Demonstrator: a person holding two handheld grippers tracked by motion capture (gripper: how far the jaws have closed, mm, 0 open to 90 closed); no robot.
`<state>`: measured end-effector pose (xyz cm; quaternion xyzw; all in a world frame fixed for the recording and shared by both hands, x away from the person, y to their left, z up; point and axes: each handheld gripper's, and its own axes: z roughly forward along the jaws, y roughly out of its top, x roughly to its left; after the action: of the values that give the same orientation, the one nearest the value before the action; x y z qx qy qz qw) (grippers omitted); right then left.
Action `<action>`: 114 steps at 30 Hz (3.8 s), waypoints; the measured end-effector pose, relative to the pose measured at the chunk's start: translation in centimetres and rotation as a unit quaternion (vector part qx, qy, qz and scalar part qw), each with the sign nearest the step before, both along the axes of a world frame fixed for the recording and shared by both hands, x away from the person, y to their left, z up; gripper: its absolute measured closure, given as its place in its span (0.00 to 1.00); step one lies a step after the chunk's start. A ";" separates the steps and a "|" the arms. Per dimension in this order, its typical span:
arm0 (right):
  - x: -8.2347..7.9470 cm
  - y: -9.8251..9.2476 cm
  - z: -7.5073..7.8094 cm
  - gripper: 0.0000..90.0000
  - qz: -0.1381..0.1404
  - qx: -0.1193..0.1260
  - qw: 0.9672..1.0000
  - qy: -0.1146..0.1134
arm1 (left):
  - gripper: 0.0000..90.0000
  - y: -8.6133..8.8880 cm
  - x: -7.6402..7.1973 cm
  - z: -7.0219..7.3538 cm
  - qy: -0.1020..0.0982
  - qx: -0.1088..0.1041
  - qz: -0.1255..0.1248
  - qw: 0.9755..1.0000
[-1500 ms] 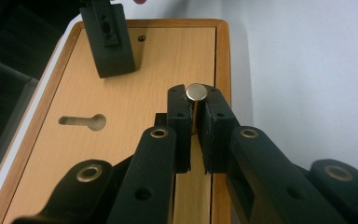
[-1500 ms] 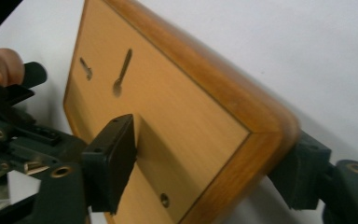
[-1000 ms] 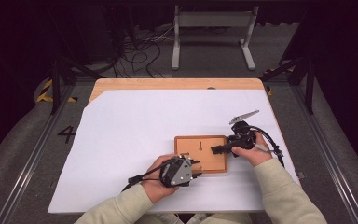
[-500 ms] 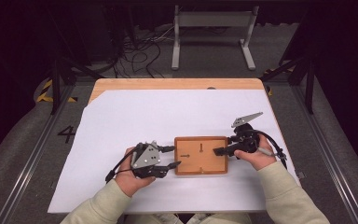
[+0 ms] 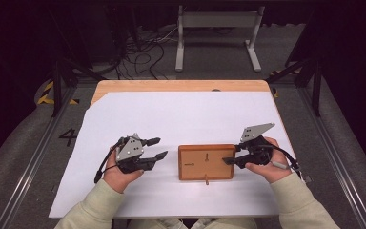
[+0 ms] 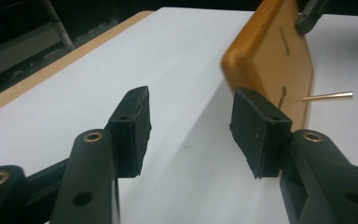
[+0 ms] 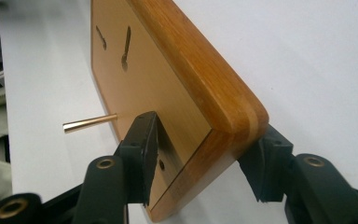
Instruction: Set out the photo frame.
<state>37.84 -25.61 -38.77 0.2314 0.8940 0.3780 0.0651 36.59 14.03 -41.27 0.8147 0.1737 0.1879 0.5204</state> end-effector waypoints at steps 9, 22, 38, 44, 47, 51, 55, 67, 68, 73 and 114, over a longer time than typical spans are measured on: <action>-2.2 0.0 0.5 0.61 0.022 -0.024 0.998 -0.049 | 0.53 1.2 0.8 -0.4 0.016 0.001 0.031 0.999; -4.8 -0.2 0.6 0.68 0.036 -0.024 0.997 -0.057 | 0.51 1.9 1.9 -1.6 0.072 -0.003 0.063 0.995; -7.2 0.6 -0.5 0.58 0.056 -0.041 0.997 -0.045 | 0.50 2.0 2.0 -1.9 0.087 -0.011 0.067 0.994; -7.4 0.4 -0.5 0.53 0.048 -0.033 0.997 -0.040 | 0.50 2.0 2.0 -1.9 0.088 -0.012 0.067 0.994; -7.5 0.0 -0.8 0.46 0.032 -0.039 0.998 -0.030 | 0.49 2.0 2.1 -1.9 0.090 -0.010 0.066 0.994; -7.6 -0.7 -1.4 0.44 0.011 -0.043 0.999 -0.017 | 0.49 1.9 2.0 -2.0 0.089 -0.010 0.066 0.994; -7.5 -1.4 -2.4 0.62 -0.002 -0.063 0.998 0.012 | 0.49 1.9 2.0 -2.0 0.090 -0.010 0.067 0.994; -6.9 -0.9 -4.2 1.00 0.016 -0.064 0.996 0.066 | 0.49 2.0 2.0 -1.9 0.088 -0.010 0.068 0.994; -6.8 -0.9 -4.4 1.00 0.012 -0.059 0.996 0.070 | 0.49 2.0 2.0 -1.9 0.088 -0.010 0.068 0.994; -6.4 -1.0 -4.7 1.00 -0.002 -0.044 0.996 0.075 | 0.49 1.9 2.0 -2.0 0.088 -0.007 0.069 0.994; 2.4 2.5 -4.6 1.00 -0.092 0.039 0.993 0.060 | 0.48 2.0 1.8 -2.1 0.081 0.009 0.072 0.994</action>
<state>40.27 -23.07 -43.35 0.3369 0.8562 0.3900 0.0366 38.37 16.02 -43.37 0.8172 0.2719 0.1604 0.4823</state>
